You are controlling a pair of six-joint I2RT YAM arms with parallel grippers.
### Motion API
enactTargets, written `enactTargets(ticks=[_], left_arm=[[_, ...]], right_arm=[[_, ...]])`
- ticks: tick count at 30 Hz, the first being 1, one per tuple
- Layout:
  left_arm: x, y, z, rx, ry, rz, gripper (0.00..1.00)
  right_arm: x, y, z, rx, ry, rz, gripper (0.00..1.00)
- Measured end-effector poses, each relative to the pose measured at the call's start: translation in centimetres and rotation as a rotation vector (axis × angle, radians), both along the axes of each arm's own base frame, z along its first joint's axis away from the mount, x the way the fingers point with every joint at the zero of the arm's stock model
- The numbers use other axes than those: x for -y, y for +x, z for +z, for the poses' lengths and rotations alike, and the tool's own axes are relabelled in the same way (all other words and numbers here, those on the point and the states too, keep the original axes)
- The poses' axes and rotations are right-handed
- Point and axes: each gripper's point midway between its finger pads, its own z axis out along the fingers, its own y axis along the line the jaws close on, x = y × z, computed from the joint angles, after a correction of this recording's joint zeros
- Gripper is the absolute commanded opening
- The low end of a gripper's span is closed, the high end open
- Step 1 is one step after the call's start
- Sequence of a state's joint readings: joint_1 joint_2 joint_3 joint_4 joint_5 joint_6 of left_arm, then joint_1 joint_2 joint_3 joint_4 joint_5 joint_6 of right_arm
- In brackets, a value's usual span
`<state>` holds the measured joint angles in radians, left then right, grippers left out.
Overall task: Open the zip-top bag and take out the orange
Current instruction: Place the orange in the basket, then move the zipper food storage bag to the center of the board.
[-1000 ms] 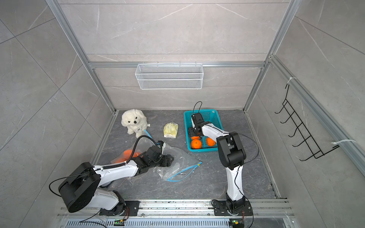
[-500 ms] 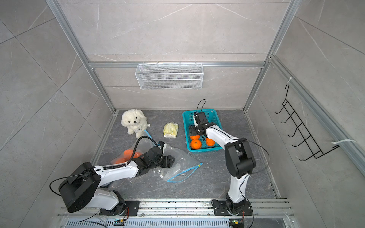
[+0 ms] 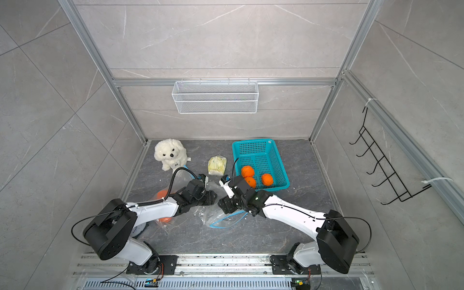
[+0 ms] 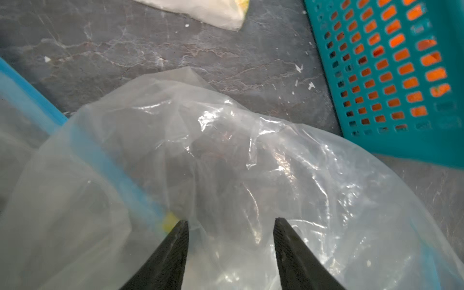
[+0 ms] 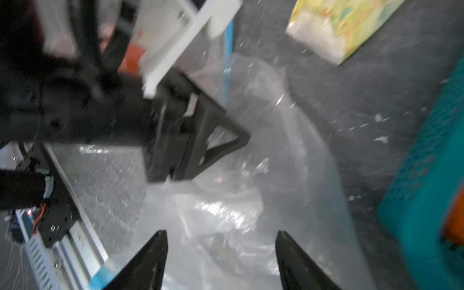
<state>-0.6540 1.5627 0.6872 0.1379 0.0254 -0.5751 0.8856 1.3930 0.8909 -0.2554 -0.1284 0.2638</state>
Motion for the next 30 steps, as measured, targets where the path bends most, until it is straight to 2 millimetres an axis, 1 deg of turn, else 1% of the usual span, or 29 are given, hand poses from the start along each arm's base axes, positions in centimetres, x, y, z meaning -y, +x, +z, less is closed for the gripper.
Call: enactTargets(ticks=[3,6,8,11,13,17,19,22,26,28,30], left_arm=[[-0.5,0.9,-0.5,-0.011,0.004,0.012,0.56],[0.0,2.2,0.2,0.006,-0.008,0.004,0.55],[0.1,3.7,1.0,0.025,-0.021,0.009,0.49],[-0.5,6.7,1.3,0.025,-0.054,0.044,0.45],[-1.8,9.0,0.7,0.013,-0.073,0.083,0.45],[-3.9,10.8,-1.3,-0.028,-0.069,0.135,0.45],[-3.9,11.3,-1.1,-0.025,-0.075,0.132,0.45],[-3.4,12.7,-0.4,-0.011,-0.088,0.124,0.48],[-3.3,15.6,1.2,0.019,-0.104,0.126,0.53],[-3.6,17.3,2.8,0.044,-0.128,0.131,0.60],[-3.8,18.3,4.3,0.069,-0.146,0.133,0.69]], right_arm=[[-1.0,-0.7,-0.8,-0.016,0.007,0.029,0.69],[-2.1,-0.8,-2.6,-0.041,-0.013,0.050,0.67],[-2.5,-0.7,-4.5,-0.064,-0.044,0.056,0.66],[-2.4,-0.5,-6.7,-0.081,-0.092,0.045,0.66],[-2.4,-0.1,-7.4,-0.071,-0.109,0.031,0.66],[-2.5,0.8,-8.3,-0.046,-0.125,0.007,0.66],[-3.0,1.3,-9.0,-0.047,-0.136,0.007,0.66],[-4.1,2.3,-10.2,-0.044,-0.152,0.008,0.66],[-6.2,4.5,-10.1,-0.008,-0.139,-0.009,0.66],[-6.9,5.8,-10.0,0.005,-0.136,-0.026,0.66],[-7.5,7.5,-10.0,0.017,-0.127,-0.047,0.66]])
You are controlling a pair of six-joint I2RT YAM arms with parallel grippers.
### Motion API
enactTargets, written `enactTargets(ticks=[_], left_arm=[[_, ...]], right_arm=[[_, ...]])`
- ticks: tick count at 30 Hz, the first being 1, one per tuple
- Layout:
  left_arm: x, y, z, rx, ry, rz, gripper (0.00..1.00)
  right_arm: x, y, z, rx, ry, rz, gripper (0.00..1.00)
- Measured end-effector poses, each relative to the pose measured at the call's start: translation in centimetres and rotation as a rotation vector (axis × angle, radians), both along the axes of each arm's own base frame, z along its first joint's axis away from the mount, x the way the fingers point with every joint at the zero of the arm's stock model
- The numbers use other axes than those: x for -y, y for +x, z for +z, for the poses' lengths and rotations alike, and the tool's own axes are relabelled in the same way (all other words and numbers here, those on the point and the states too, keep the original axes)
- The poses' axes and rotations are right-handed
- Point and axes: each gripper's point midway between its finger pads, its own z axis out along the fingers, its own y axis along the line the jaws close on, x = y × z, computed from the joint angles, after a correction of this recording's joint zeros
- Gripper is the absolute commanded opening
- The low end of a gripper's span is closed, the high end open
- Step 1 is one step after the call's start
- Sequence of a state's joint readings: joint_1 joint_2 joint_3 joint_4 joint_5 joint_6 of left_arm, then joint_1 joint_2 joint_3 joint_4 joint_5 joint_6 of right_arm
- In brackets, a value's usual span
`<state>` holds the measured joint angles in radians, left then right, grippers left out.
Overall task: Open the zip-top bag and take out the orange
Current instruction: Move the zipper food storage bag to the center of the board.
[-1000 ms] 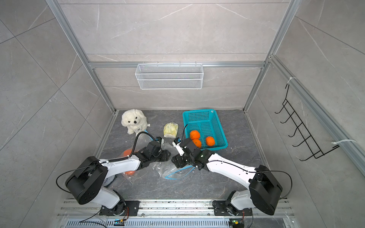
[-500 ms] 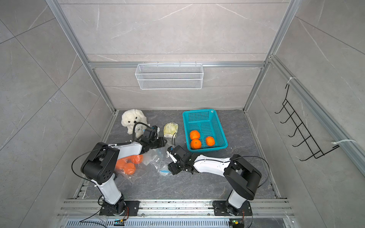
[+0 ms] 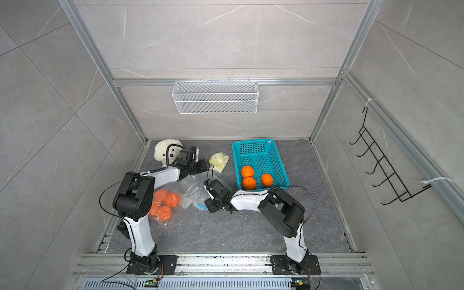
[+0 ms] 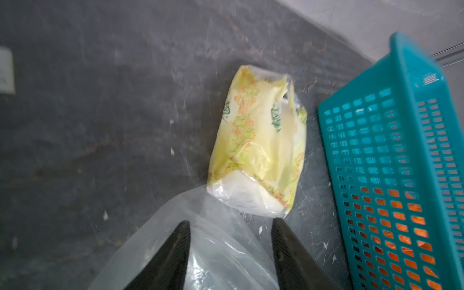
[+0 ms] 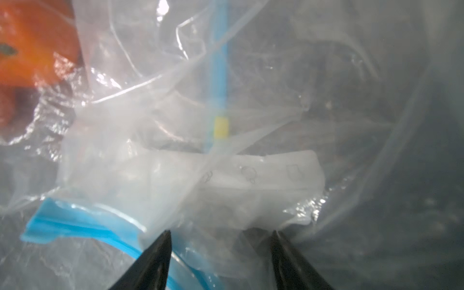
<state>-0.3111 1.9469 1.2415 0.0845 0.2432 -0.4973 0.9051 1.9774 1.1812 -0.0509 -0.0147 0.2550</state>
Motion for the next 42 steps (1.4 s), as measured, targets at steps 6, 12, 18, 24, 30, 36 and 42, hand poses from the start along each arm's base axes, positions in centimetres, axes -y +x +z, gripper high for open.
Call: enactTargets(ticks=[6,12,18,24,30,36,42], left_arm=[[-1.7,-1.9,4.1,-0.012,0.053,0.042,0.90],[-4.9,-8.1,8.4,0.032,0.108,0.099,0.94],[-8.2,-18.4,8.5,0.069,0.140,0.149,0.87],[-6.2,-24.7,4.5,0.047,0.205,0.043,0.78],[-3.7,-25.3,0.1,0.043,0.358,-0.073,0.79],[-3.3,-23.3,-2.8,0.057,0.481,-0.078,0.80],[-2.9,-22.3,-4.4,0.058,0.509,-0.072,0.63]], right_arm=[[-1.6,3.7,0.4,0.026,0.026,-0.038,0.66],[-2.2,4.3,1.1,0.034,0.045,-0.041,0.66],[-1.9,4.4,1.1,0.024,0.045,-0.061,0.66],[-1.3,4.8,2.4,0.036,0.047,-0.077,0.66],[-1.2,5.0,3.2,0.026,0.071,-0.065,0.66],[-1.1,5.0,3.4,0.007,0.090,-0.051,0.66],[-1.2,4.7,5.4,0.020,0.119,-0.031,0.66]])
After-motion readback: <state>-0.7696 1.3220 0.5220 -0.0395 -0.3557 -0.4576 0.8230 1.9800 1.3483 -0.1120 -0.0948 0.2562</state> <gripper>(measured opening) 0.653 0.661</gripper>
